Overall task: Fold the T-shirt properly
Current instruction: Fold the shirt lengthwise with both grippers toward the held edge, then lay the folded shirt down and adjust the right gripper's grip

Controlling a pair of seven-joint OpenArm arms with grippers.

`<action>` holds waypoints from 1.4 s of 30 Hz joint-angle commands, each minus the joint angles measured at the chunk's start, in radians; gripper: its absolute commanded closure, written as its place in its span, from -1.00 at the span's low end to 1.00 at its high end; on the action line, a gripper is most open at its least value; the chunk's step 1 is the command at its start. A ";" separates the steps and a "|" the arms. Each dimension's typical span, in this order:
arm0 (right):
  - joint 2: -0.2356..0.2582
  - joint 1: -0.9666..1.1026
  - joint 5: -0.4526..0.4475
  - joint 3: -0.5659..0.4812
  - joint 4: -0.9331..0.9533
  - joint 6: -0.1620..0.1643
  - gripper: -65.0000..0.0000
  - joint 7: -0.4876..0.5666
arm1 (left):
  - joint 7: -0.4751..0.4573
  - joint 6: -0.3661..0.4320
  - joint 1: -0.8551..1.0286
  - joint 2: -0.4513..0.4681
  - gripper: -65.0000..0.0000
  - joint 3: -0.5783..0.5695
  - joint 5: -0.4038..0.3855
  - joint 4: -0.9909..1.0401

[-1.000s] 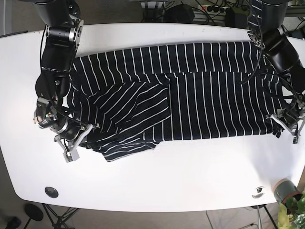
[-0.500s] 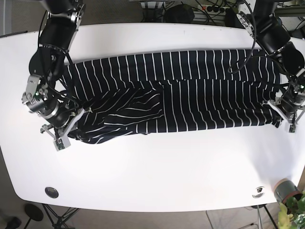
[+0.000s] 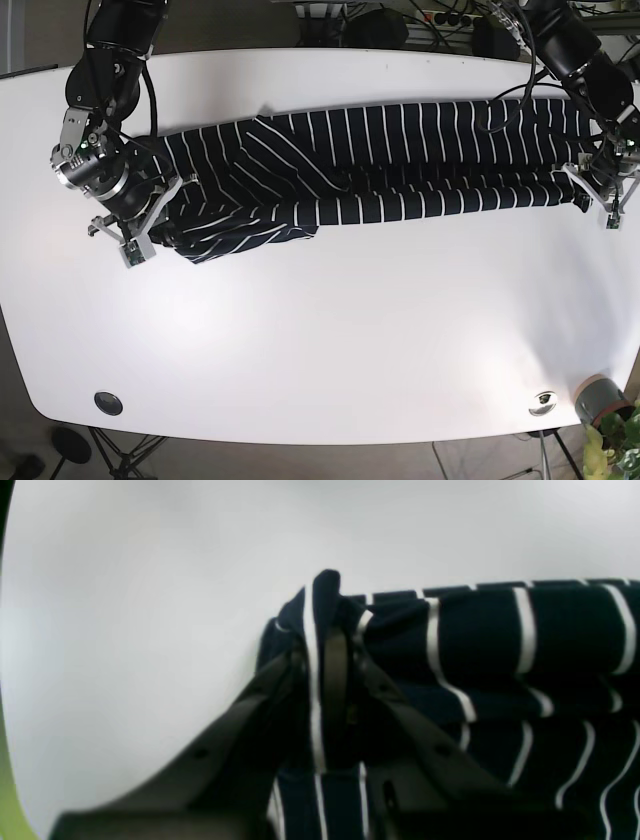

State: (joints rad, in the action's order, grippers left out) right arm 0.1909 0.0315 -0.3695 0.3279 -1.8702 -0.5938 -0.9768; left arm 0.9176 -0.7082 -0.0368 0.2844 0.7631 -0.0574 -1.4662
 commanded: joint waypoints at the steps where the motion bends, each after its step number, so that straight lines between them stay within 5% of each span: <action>1: 0.012 0.018 0.007 0.009 -0.019 0.010 0.94 0.022 | -0.015 0.010 0.019 0.026 1.00 0.006 0.008 -0.023; 16: 0.012 0.140 0.007 0.009 -0.018 0.008 0.89 0.026 | -0.015 0.010 0.114 0.051 1.00 0.003 0.011 -0.018; 19: 0.012 0.163 0.007 0.010 -0.018 0.011 0.62 0.025 | -0.015 0.010 0.117 0.051 0.88 0.002 0.012 -0.015; 26: -0.069 0.198 0.007 0.132 -0.056 0.008 -0.40 0.023 | -0.015 0.010 0.130 0.051 -0.06 0.002 0.008 -0.018; 32: -0.098 0.201 0.005 0.155 -0.131 0.008 -0.53 0.019 | -0.015 0.010 0.125 0.046 -0.10 0.003 -0.002 -0.055; 35: -0.093 0.167 -0.050 0.158 -0.125 0.008 -0.53 0.008 | -0.015 0.010 0.127 0.046 -0.10 0.005 -0.066 -0.143; 42: -0.097 0.034 -0.116 0.156 -0.033 0.018 -0.54 -0.133 | -0.015 0.010 0.137 0.046 -0.10 0.000 -0.150 -0.161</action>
State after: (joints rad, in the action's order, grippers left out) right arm 0.0875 0.1123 -0.4576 0.4831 -1.9190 -0.5758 -1.1023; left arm 0.9001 -0.7002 0.1005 0.3164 0.7601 -0.2100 -1.6184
